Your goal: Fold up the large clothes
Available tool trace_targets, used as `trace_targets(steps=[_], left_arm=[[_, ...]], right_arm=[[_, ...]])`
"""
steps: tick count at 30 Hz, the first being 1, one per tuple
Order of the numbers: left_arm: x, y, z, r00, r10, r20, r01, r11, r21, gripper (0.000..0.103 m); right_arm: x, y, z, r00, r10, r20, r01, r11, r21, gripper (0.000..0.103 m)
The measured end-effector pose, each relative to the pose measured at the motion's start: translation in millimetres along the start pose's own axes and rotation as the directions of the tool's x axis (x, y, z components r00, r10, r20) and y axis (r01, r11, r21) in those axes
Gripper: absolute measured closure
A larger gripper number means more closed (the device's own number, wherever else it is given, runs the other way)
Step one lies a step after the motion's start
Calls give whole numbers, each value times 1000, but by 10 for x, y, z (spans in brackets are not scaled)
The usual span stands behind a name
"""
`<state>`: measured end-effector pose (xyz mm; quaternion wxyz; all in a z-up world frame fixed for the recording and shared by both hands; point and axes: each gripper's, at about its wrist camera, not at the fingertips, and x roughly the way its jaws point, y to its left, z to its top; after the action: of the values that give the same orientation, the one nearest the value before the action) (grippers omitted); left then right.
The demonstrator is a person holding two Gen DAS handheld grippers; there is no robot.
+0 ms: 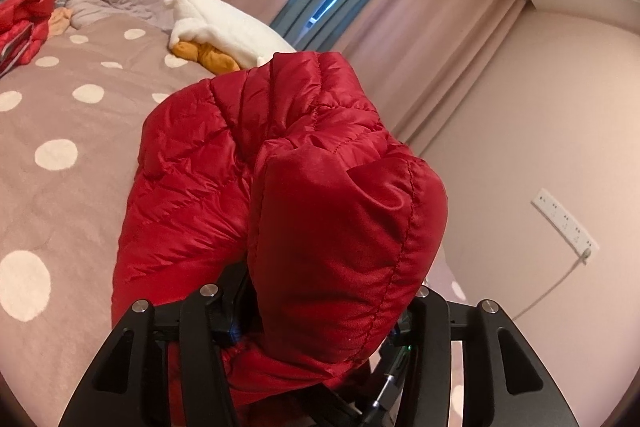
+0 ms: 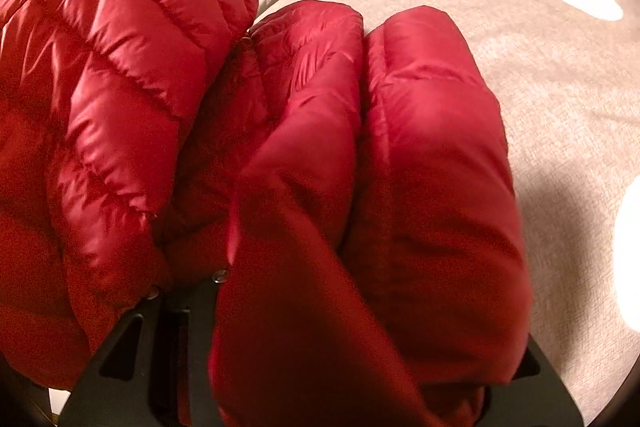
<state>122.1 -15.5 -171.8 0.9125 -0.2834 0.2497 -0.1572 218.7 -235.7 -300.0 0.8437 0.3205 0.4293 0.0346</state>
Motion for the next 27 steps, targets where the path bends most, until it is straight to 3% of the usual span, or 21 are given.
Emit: trace_targets(steps=[13, 19, 24, 27], left_arm=[[4, 71, 17, 1000, 2, -4, -2, 1000, -31, 55], [13, 30, -2, 1000, 19, -1, -19, 1000, -18, 55], [52, 0, -31, 1000, 17, -18, -17, 1000, 3, 54], [82, -7, -38, 999, 19, -32, -19, 1000, 25, 51]], right_arm=[[-151, -65, 31, 1000, -4, 2, 4, 999, 48, 56], [-434, -234, 122, 992, -86, 89, 78, 993, 89, 36], [-782, -395, 214, 968, -154, 197, 130, 983, 130, 33], [-1000, -436, 250, 957, -137, 255, 98, 982, 159, 33]])
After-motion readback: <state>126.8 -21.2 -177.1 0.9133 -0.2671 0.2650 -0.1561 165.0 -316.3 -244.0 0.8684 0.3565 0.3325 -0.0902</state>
